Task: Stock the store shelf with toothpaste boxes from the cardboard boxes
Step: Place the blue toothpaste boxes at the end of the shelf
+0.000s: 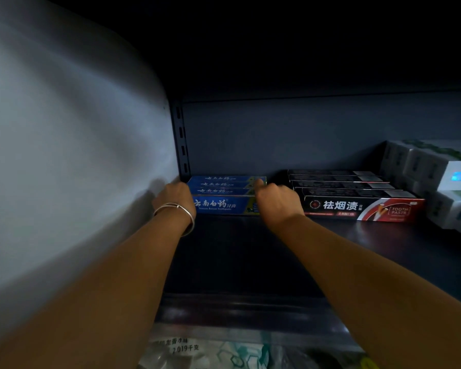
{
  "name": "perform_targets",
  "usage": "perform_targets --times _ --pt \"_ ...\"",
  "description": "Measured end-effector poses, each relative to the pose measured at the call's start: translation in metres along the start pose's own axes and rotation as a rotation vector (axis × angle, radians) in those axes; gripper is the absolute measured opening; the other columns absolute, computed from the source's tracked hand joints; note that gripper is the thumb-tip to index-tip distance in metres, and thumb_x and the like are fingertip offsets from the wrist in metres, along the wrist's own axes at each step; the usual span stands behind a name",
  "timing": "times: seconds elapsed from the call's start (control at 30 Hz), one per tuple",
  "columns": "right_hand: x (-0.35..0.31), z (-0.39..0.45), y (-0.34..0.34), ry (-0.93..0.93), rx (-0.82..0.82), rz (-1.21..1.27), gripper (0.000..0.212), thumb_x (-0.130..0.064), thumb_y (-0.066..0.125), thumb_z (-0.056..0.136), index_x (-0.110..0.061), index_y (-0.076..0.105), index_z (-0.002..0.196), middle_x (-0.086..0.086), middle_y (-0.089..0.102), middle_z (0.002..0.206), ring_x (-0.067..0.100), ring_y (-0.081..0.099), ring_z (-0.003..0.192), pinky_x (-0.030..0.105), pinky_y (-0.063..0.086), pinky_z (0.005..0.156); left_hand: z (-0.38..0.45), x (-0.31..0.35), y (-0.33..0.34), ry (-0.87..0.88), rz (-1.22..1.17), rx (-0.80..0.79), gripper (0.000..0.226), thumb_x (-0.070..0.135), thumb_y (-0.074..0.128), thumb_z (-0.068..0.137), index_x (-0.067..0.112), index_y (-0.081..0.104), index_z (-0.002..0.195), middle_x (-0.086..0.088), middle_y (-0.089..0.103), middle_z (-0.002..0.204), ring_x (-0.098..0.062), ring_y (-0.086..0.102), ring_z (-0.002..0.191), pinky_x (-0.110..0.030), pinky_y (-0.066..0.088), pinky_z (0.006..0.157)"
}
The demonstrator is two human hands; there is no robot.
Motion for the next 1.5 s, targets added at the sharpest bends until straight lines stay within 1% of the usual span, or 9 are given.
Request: perform_targets --times 0.13,0.47,0.67,0.87,1.07,1.2,1.23,1.37,1.5 --pt "0.001 0.009 0.004 0.009 -0.008 0.006 0.039 0.006 0.041 0.09 0.0 0.038 0.128 0.018 0.061 0.116 0.037 0.059 0.107 0.039 0.045 0.075 0.009 0.001 0.008 -0.006 -0.029 -0.021 0.021 0.0 0.056 0.087 0.0 0.064 0.106 -0.019 0.062 0.11 -0.034 0.061 0.101 -0.041 0.051 0.091" --pt "0.0 0.02 0.023 0.028 -0.114 0.003 0.035 0.003 0.039 0.092 0.003 0.046 0.126 0.019 0.054 0.125 0.035 0.043 0.12 0.04 0.041 0.094 0.019 0.006 0.02 -0.013 -0.007 -0.05 0.024 0.002 0.057 0.086 -0.003 0.059 0.11 -0.021 0.059 0.115 -0.035 0.058 0.106 -0.043 0.049 0.093" --pt "-0.001 0.021 0.031 0.029 -0.145 -0.051 0.037 -0.002 0.04 0.093 0.002 0.044 0.13 0.017 0.051 0.128 0.034 0.041 0.121 0.039 0.038 0.095 0.022 0.006 0.026 -0.024 -0.027 -0.083 0.03 0.002 0.059 0.084 -0.001 0.058 0.114 -0.02 0.057 0.119 -0.035 0.056 0.109 -0.044 0.047 0.096" --pt "0.004 0.017 0.028 0.052 -0.143 -0.078 0.031 -0.005 0.041 0.094 -0.001 0.053 0.122 0.016 0.054 0.124 0.033 0.043 0.119 0.037 0.04 0.094 0.019 0.008 0.022 -0.021 -0.048 -0.064 0.025 -0.001 0.054 0.086 -0.001 0.06 0.11 -0.02 0.058 0.117 -0.036 0.056 0.109 -0.044 0.046 0.097" --pt "0.008 0.01 0.027 0.092 -0.193 -0.017 0.036 -0.005 0.038 0.095 0.001 0.044 0.13 0.017 0.049 0.129 0.033 0.04 0.121 0.037 0.038 0.097 0.016 0.01 0.025 -0.003 -0.054 -0.092 0.025 -0.001 0.053 0.085 0.002 0.061 0.109 -0.018 0.06 0.113 -0.034 0.057 0.106 -0.043 0.048 0.095" --pt "0.013 0.009 0.028 0.15 -0.2 0.049 0.055 -0.003 0.034 0.094 0.002 0.015 0.145 0.019 0.046 0.135 0.034 0.035 0.127 0.037 0.034 0.1 0.011 0.012 0.022 0.011 -0.041 -0.114 0.027 0.001 0.051 0.086 -0.001 0.059 0.112 -0.019 0.06 0.114 -0.033 0.057 0.107 -0.038 0.048 0.094" --pt "0.014 0.009 0.026 0.15 -0.191 0.048 0.056 -0.003 0.034 0.094 0.002 0.015 0.146 0.018 0.047 0.135 0.033 0.035 0.128 0.038 0.034 0.1 0.009 0.013 0.02 0.009 -0.039 -0.114 0.028 0.002 0.051 0.087 -0.001 0.059 0.113 -0.019 0.06 0.115 -0.033 0.058 0.107 -0.038 0.048 0.094" --pt "0.014 0.003 0.014 0.089 -0.161 -0.012 0.039 -0.005 0.039 0.094 -0.004 0.044 0.132 0.015 0.052 0.13 0.032 0.039 0.125 0.038 0.036 0.099 -0.003 0.017 0.011 0.015 -0.019 -0.099 0.035 0.004 0.055 0.084 0.004 0.059 0.118 -0.017 0.058 0.12 -0.034 0.054 0.112 -0.04 0.045 0.1" --pt "0.009 -0.011 0.002 -0.039 -0.123 -0.03 0.036 -0.007 0.044 0.092 -0.006 0.051 0.127 0.016 0.054 0.126 0.032 0.041 0.123 0.04 0.037 0.099 -0.023 0.039 0.002 0.075 -0.065 -0.082 0.037 -0.001 0.053 0.087 0.007 0.058 0.122 -0.013 0.055 0.127 -0.031 0.052 0.117 -0.037 0.042 0.103"
Point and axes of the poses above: each hand's wrist, its own z-axis towards the middle knuckle, its own y-axis out of the palm, x = y × z, the point moved 10 cm from there along z, towards the middle knuckle
